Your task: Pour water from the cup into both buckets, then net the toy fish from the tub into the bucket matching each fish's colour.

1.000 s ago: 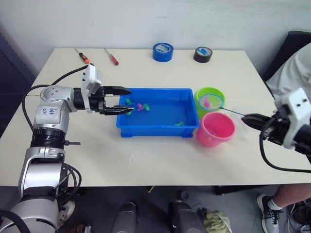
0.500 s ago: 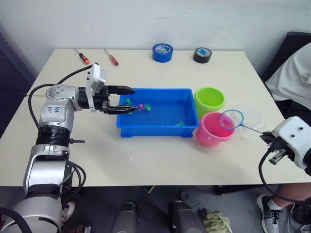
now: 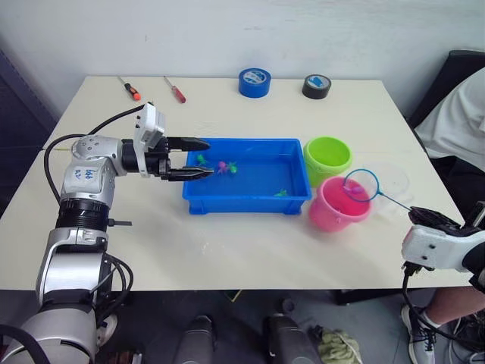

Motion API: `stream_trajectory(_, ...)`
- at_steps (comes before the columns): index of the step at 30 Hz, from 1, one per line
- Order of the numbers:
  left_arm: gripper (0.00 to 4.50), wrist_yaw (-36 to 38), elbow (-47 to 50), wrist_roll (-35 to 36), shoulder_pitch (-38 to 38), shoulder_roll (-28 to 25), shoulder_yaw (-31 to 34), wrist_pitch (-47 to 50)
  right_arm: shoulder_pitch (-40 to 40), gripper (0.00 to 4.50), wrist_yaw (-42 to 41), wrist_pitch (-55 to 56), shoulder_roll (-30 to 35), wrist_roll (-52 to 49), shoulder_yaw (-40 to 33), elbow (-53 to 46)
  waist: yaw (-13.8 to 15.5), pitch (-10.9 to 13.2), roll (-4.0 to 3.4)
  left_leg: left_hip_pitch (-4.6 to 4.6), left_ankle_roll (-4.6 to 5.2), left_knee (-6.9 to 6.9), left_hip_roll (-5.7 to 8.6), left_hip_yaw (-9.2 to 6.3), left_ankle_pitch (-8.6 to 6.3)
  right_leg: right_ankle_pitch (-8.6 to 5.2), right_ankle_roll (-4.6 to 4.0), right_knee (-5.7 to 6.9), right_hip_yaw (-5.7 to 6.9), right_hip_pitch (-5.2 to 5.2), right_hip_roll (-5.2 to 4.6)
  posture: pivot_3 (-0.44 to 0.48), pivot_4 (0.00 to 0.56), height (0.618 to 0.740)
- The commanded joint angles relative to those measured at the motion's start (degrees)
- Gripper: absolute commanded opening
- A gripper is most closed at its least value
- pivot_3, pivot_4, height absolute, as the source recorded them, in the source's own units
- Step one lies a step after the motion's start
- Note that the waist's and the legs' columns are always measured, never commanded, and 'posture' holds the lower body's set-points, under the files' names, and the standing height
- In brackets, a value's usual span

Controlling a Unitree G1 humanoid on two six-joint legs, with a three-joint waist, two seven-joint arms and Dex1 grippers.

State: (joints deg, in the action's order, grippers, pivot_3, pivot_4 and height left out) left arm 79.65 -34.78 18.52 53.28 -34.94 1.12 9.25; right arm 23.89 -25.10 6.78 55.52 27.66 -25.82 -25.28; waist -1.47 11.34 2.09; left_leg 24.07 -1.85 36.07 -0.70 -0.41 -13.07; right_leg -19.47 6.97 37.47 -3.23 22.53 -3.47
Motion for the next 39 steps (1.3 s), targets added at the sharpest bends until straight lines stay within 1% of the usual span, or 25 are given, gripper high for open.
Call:
stream_trajectory(1, 3.69, 0.0, 0.4, 0.1, 0.3, -0.6, 1.0, -0.9, -0.4, 0.00, 5.4, 5.0, -1.0, 6.6, 0.5, 0.4, -0.1, 0.0, 0.00, 0.00, 0.00, 0.00, 0.00, 0.00, 0.00, 0.00, 0.00, 0.01, 0.00, 0.00, 0.01, 0.000, 0.150, 0.734)
stream_trajectory(6, 3.69, 0.0, 0.4, 0.2, 0.1, -0.9, 1.3, -0.9, 0.2, 0.00, 9.7, 9.2, -2.6, 11.5, -1.1, 1.4, 0.0, 0.0, 0.00, -0.04, -0.01, 0.00, -0.01, 0.04, 0.01, 0.00, 0.00, 0.05, -0.03, 0.00, 0.01, 0.000, 0.150, 0.734)
stream_trajectory(8, 3.69, 0.0, 0.3, 0.2, 0.1, -1.0, 1.3, -1.0, 1.3, 0.00, 12.0, 11.4, -3.6, 12.3, -2.2, 1.9, 0.0, 0.0, 0.00, -0.04, -0.01, 0.01, 0.00, 0.04, 0.01, 0.00, 0.00, 0.06, -0.03, -0.01, 0.00, 0.000, 0.150, 0.734)
stream_trajectory(11, 3.69, 0.0, -0.1, 0.1, 0.3, -1.0, 1.3, -1.2, 2.0, 0.00, 13.0, 12.8, -4.8, 12.1, -2.9, 2.2, 0.0, 0.0, 0.00, -0.04, -0.01, 0.00, 0.00, 0.04, 0.01, 0.00, 0.00, 0.06, -0.02, -0.02, 0.01, 0.000, 0.150, 0.734)
stream_trajectory(14, 3.69, 0.1, -0.6, 0.1, 0.6, -1.0, 1.3, -1.4, 2.1, 0.00, 12.4, 13.8, -5.8, 9.6, -4.1, 1.4, -0.1, 0.0, 0.00, -0.07, -0.01, 0.02, 0.00, 0.08, 0.01, 0.00, 0.00, 0.07, -0.07, -0.02, 0.00, 0.000, 0.150, 0.734)
stream_trajectory(17, 3.69, 0.4, -1.5, 0.0, 0.9, -1.4, 1.3, -1.2, 1.7, 0.00, 9.9, 14.2, -6.5, 4.7, -5.8, -1.1, -0.2, 0.0, 0.00, -0.20, -0.01, -0.01, -0.01, 0.11, 0.01, 0.00, 0.00, 0.10, -0.09, -0.11, 0.01, 0.000, 0.150, 0.734)
stream_trajectory(20, 3.69, 0.6, -2.8, -0.1, 1.4, -1.9, 1.6, -1.4, 0.9, 0.00, 7.5, 13.8, -7.0, 2.0, -7.0, -3.6, -0.2, 0.0, 0.00, -0.25, -0.01, -0.01, -0.03, 0.11, 0.01, 0.00, 0.00, 0.15, -0.10, -0.14, 0.03, 0.000, 0.150, 0.734)
stream_trajectory(24, 3.69, -0.3, -4.4, 0.0, 2.0, -2.9, 2.4, -1.5, -4.5, 0.00, 3.6, 10.4, -6.0, -1.3, -5.9, -7.1, -0.3, 0.0, 0.00, -0.40, -0.01, -0.02, -0.03, 0.16, 0.01, 0.00, 0.00, 0.18, -0.15, -0.22, 0.03, 0.000, 0.150, 0.734)
stream_trajectory(26, 3.69, -1.1, -4.9, -0.2, 2.0, -3.6, 2.8, -1.7, -10.6, 0.00, 0.9, 6.1, -5.6, -2.9, -1.9, -8.4, -0.3, 0.0, 0.02, -0.59, -0.01, -0.02, -0.04, 0.20, 0.01, 0.00, 0.00, 0.21, -0.16, -0.38, 0.02, 0.000, 0.150, 0.734)
stream_trajectory(28, 3.69, -2.6, -5.2, -1.0, 1.6, -4.9, 3.3, -1.7, -19.6, 0.00, -4.2, -4.4, -7.5, -6.9, 5.5, -9.8, -0.6, 0.1, 0.09, -0.85, -0.02, -0.03, -0.07, 0.19, 0.00, 0.00, -0.01, 0.16, -0.14, -0.65, 0.03, 0.000, 0.150, 0.734)
stream_trajectory(30, 3.69, -3.7, -5.3, -1.2, 1.3, -5.8, 3.6, -1.4, -24.8, 0.00, -7.7, -12.3, -9.6, -10.3, 10.1, -10.9, -0.7, 0.0, 0.08, -1.07, -0.05, -0.05, -0.15, 0.13, -0.02, 0.00, -0.04, 0.09, -0.08, -0.90, 0.06, 0.000, 0.150, 0.734)
stream_trajectory(32, 3.69, -5.5, -5.6, -1.1, 0.7, -7.7, 4.9, -0.6, -32.6, 0.00, -12.5, -28.1, -13.9, -17.3, 16.8, -12.5, -0.6, 0.1, 0.12, -1.06, -0.06, -0.05, -0.16, 0.00, -0.02, -0.03, -0.09, 0.11, -0.01, -0.93, 0.05, 0.000, 0.150, 0.734)
stream_trajectory(33, 3.69, -6.3, -5.7, -1.2, 0.2, -8.6, 5.5, -0.3, -36.2, 0.00, -14.3, -34.0, -15.5, -20.1, 19.4, -13.0, -0.6, 0.1, 0.13, -1.00, -0.09, -0.05, -0.25, -0.09, -0.04, -0.03, -0.09, 0.10, 0.05, -0.90, 0.05, 0.000, 0.150, 0.734)
stream_trajectory(35, 3.69, -7.4, -5.7, -1.3, -1.2, -10.0, 6.2, -0.2, -42.2, 0.00, -16.2, -44.1, -18.1, -24.3, 22.8, -13.4, -0.5, 0.1, 0.12, -0.96, -0.10, -0.04, -0.35, -0.47, -0.05, -0.04, -0.11, 0.16, 0.03, -0.83, -0.03, 0.000, 0.150, 0.734)
stream_trajectory(39, 3.69, -8.6, -3.3, -0.4, -6.0, -12.4, 8.3, 1.4, -53.8, 0.00, -17.4, -61.6, -23.7, -32.0, 27.0, -10.4, -0.3, 0.1, 0.10, -0.94, -0.07, -0.05, -0.32, -0.51, -0.07, -0.05, -0.12, 0.16, 0.05, -0.80, -0.16, 0.000, 0.150, 0.734)
